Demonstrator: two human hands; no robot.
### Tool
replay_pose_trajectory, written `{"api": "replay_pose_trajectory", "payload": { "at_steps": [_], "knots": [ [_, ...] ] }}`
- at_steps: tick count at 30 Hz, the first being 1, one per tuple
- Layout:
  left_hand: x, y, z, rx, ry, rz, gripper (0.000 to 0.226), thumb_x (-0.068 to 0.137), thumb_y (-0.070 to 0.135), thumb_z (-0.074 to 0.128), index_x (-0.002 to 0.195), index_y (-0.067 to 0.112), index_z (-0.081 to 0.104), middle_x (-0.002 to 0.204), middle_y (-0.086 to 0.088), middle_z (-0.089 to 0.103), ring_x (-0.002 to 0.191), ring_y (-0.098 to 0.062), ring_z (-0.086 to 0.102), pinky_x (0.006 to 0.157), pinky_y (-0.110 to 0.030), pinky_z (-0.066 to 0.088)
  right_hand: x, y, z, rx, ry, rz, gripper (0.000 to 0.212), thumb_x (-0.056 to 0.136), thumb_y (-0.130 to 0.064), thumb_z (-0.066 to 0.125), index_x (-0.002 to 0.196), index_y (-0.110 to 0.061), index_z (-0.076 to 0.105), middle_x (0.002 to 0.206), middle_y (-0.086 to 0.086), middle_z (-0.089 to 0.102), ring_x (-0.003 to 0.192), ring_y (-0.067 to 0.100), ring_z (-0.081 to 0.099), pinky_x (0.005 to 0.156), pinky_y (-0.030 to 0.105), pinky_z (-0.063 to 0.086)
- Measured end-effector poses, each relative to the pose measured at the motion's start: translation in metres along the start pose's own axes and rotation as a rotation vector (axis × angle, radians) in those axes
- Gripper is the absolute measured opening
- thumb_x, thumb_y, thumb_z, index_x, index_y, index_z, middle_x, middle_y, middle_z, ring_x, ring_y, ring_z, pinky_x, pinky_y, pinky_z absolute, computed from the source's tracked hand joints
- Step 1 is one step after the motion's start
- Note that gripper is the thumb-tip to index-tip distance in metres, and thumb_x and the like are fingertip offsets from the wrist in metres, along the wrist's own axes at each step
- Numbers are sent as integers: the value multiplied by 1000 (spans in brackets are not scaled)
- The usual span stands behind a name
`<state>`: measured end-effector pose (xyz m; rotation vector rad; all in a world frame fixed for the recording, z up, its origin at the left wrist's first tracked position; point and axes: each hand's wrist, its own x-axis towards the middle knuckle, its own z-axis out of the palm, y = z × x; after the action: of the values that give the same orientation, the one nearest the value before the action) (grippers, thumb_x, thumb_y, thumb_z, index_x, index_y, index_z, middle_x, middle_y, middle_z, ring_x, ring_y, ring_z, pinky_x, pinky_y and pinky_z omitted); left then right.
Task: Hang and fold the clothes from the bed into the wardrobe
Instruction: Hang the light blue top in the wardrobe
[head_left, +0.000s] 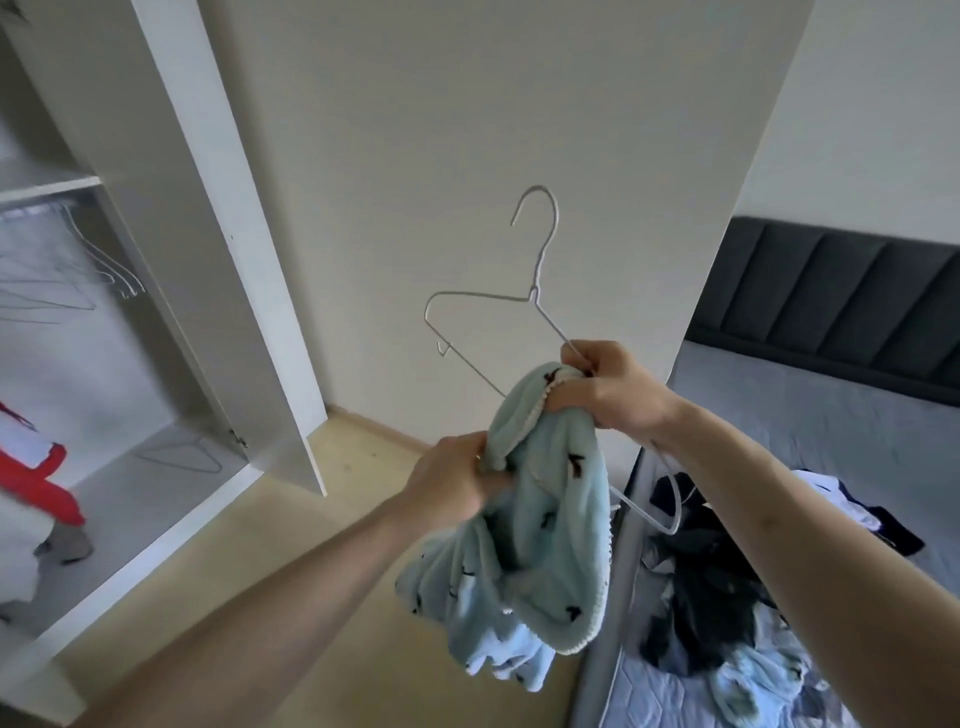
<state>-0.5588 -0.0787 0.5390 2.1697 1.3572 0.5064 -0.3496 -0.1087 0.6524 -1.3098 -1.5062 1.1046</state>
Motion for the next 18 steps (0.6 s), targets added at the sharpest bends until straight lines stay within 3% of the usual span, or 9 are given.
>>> {"api": "replay_pose_trajectory", "payload": {
  "at_steps": [2, 5, 7, 11, 13, 14, 16, 18],
  "knots": [
    [12, 4, -8, -128, 33, 4, 11, 86, 54, 57, 82, 44, 61, 92, 13, 71, 89, -14, 67, 79, -39, 56, 0, -7, -14, -127, 3, -22, 53, 65, -10, 78, 67, -25, 27, 61, -7, 25, 53, 11, 22, 45, 24, 18],
    [26, 13, -38, -355, 125, 19, 35, 91, 48, 57, 64, 27, 50, 62, 16, 54, 60, -5, 48, 62, -36, 41, -4, -2, -49, -404, 125, -26, 54, 71, -4, 79, 66, -24, 29, 60, -11, 27, 55, 9, 23, 45, 21, 18],
    [31, 26, -55, -367, 130, 112, 41, 88, 47, 61, 63, 21, 42, 57, 15, 39, 56, -6, 36, 58, -33, 30, -9, 7, -73, -505, 198, 16, 54, 71, -7, 81, 66, -23, 30, 62, -7, 29, 59, 13, 24, 49, 27, 20],
    [38, 76, -73, -314, -70, 207, 43, 86, 45, 69, 67, 12, 49, 60, 9, 43, 58, -9, 41, 58, -30, 34, -11, 14, -96, -603, 305, 6, 55, 70, -16, 87, 65, -21, 33, 60, -5, 34, 59, 14, 26, 48, 29, 23],
    [42, 98, -80, -253, -261, 192, 34, 90, 47, 68, 75, 17, 62, 72, 8, 65, 67, -10, 58, 66, -28, 46, -8, 7, -99, -596, 349, -56, 55, 68, -20, 88, 65, -22, 33, 59, -7, 34, 59, 14, 25, 48, 29, 23],
    [46, 104, -83, -247, -324, 166, 30, 94, 46, 66, 88, 17, 70, 88, 6, 76, 80, -9, 68, 76, -27, 52, -8, 2, -101, -583, 368, -82, 56, 67, -22, 89, 64, -22, 33, 59, -8, 34, 60, 13, 25, 49, 29, 23],
    [52, 106, -91, -328, -317, 76, 29, 100, 37, 62, 108, 13, 74, 108, -1, 78, 100, -12, 72, 92, -33, 55, -11, -8, -106, -579, 384, -97, 58, 66, -28, 91, 64, -22, 34, 58, -11, 35, 59, 12, 25, 52, 30, 23],
    [56, 99, -96, -473, -215, -38, 28, 100, 31, 61, 110, 9, 74, 104, -5, 79, 100, -19, 74, 92, -35, 57, -23, -13, -115, -591, 381, -72, 51, 73, -37, 91, 67, -21, 43, 62, -16, 53, 56, 9, 37, 54, 30, 31]
  ]
}}
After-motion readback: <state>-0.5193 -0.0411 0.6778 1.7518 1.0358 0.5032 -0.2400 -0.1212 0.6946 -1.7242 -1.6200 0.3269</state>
